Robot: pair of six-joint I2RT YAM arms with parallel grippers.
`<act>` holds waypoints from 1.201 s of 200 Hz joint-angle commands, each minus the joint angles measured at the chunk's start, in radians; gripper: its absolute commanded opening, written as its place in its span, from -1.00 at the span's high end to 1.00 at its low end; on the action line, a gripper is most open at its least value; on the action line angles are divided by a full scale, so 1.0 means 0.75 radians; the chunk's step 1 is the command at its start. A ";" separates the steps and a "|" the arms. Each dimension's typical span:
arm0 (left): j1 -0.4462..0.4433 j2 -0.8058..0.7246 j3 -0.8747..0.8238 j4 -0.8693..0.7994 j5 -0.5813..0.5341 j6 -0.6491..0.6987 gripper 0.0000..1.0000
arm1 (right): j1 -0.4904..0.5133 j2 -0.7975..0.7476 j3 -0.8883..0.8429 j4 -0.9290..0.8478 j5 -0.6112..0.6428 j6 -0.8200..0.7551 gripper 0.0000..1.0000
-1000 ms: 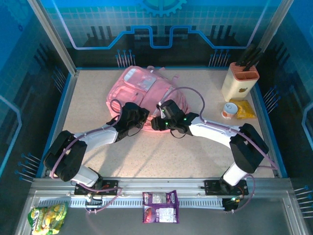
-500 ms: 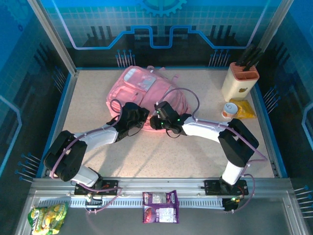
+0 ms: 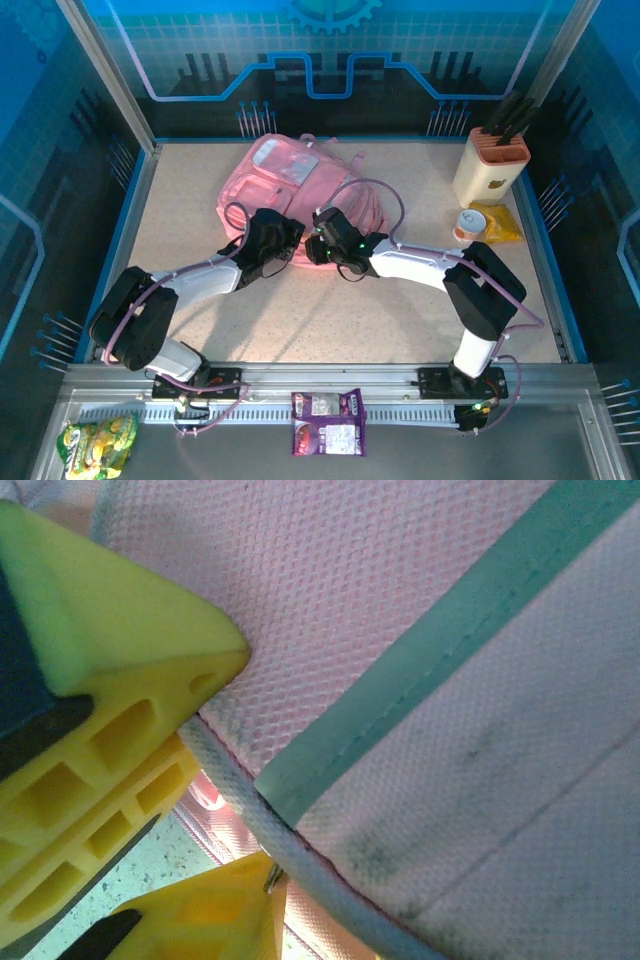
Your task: Pack the student bag
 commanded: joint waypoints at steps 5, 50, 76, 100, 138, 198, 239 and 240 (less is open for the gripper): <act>-0.029 -0.035 0.070 0.080 0.078 0.012 1.00 | 0.009 -0.052 0.043 0.074 0.055 -0.001 0.42; -0.029 -0.021 0.087 0.071 0.075 0.013 1.00 | 0.008 -0.069 0.084 -0.061 0.104 0.034 0.37; -0.029 -0.021 0.084 0.094 0.078 0.002 1.00 | 0.004 -0.004 0.175 -0.148 0.111 0.047 0.37; -0.029 -0.028 0.093 0.069 0.086 0.012 1.00 | 0.013 0.002 0.178 -0.121 0.102 0.054 0.39; -0.029 -0.031 0.083 0.103 0.094 -0.008 1.00 | 0.003 0.071 0.251 -0.160 0.122 0.049 0.39; -0.030 -0.043 0.056 0.121 0.102 -0.022 1.00 | 0.005 0.068 0.288 -0.102 0.116 -0.004 0.48; -0.030 -0.062 0.030 0.123 0.099 -0.016 1.00 | -0.009 0.078 0.309 -0.124 0.107 -0.020 0.60; -0.029 -0.064 0.029 0.122 0.098 -0.014 1.00 | -0.009 0.076 0.309 -0.126 0.107 -0.020 0.61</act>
